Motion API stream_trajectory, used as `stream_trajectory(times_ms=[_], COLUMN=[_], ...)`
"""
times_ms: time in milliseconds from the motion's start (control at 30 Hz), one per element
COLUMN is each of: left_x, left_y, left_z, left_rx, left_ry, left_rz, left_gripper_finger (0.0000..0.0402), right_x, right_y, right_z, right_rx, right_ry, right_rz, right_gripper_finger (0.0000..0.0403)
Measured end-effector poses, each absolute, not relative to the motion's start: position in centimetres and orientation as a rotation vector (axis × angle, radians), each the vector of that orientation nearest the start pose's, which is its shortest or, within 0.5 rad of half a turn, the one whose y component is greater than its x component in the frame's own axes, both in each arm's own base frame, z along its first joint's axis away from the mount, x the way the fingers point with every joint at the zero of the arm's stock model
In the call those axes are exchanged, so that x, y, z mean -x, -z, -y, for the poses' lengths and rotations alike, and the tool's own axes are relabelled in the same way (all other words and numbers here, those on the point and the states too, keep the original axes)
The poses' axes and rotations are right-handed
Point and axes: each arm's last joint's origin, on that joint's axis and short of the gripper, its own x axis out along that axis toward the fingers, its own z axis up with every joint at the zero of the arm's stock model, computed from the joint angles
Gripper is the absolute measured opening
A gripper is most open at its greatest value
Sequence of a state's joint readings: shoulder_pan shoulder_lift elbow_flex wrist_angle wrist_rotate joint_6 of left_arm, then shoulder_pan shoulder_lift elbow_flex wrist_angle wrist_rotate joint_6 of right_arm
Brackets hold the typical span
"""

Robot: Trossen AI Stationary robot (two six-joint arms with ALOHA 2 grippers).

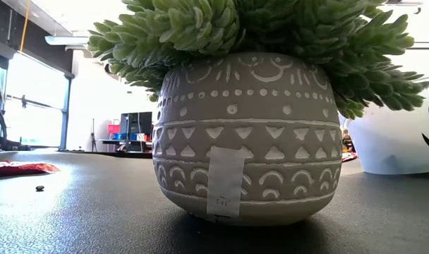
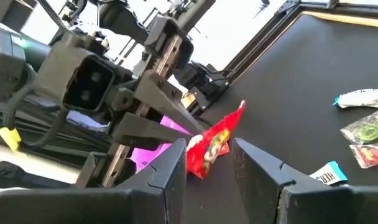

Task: Sort candy
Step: Put the red candy wrapper into the green bucket

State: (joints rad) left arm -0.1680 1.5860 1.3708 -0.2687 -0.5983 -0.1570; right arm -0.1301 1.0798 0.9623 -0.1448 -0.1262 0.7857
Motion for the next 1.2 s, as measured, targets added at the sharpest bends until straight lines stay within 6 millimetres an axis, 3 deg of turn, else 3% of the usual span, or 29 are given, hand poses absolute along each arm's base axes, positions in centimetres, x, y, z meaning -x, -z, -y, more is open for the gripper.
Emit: stream_trajectory(times_ms=[467, 933, 1200], left_x=[-35.6, -35.6, -35.7], left_y=[-33.5, -33.6, -33.7], left_z=[3.8, 3.9, 3.9], left_rx=[-0.079, -0.079, -0.074], left_ry=[-0.498, -0.496, -0.495], left_rz=[-0.411, -0.397, -0.385], left_gripper_finger=[0.0, 0.0, 0.0], right_x=[-24.0, -26.1, -27.3], right_y=[-34.1, -33.1, -32.4], right_z=[1.8, 1.9, 2.2], right_rx=[-0.839, -0.829, -0.83], right_ry=[0.108, 0.095, 0.098], right_rz=[-0.253, -0.241, -0.239], right_gripper_finger=[0.0129, 0.0216, 0.0226])
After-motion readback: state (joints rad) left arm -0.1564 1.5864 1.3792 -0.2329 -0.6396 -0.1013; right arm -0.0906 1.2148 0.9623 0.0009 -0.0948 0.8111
